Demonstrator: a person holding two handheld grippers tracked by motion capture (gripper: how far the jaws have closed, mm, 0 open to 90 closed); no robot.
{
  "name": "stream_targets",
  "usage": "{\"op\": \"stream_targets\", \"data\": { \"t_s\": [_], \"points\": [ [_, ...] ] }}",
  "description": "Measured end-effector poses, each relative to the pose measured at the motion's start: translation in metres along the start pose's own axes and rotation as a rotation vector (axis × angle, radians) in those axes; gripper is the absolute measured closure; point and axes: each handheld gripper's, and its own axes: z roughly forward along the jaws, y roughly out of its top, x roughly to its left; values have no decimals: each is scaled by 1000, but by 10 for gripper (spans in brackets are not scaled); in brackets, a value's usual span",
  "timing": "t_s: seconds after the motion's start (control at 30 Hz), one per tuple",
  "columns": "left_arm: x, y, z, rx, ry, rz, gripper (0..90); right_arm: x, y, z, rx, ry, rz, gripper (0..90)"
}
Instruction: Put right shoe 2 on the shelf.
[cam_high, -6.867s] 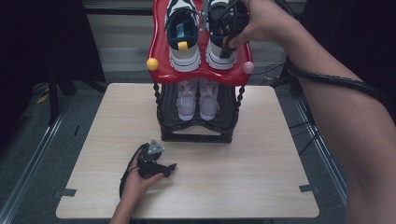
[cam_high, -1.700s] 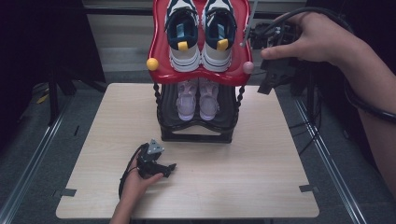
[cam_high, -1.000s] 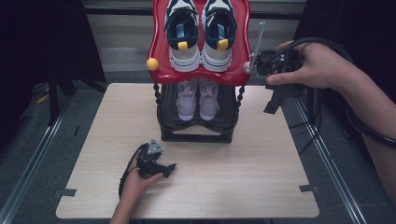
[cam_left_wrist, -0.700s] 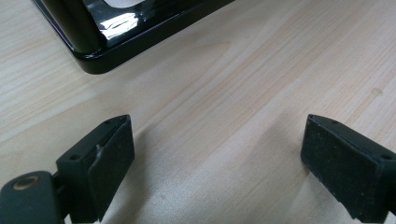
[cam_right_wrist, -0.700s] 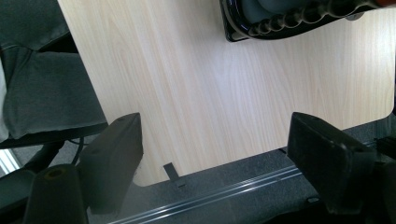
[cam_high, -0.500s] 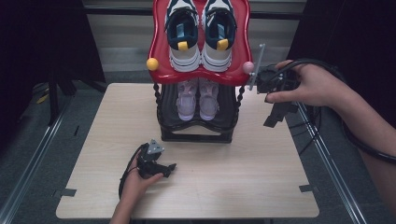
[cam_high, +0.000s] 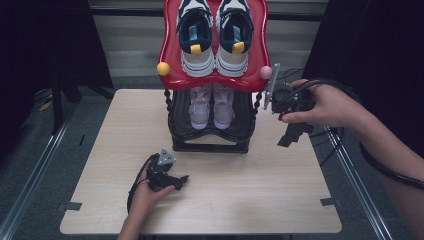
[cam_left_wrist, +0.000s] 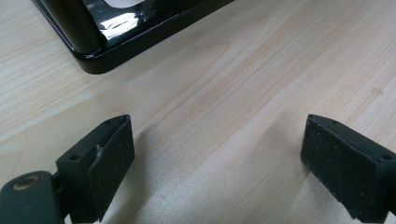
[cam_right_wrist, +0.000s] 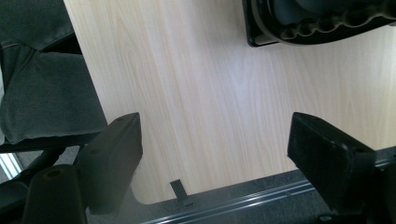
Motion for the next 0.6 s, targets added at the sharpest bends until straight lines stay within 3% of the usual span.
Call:
{"op": "stream_targets", "data": {
  "t_s": [0.6],
  "points": [
    [0, 0, 0, -7, 3, -3, 93, 4, -5, 41, -22, 17, 4, 172]
  ]
}}
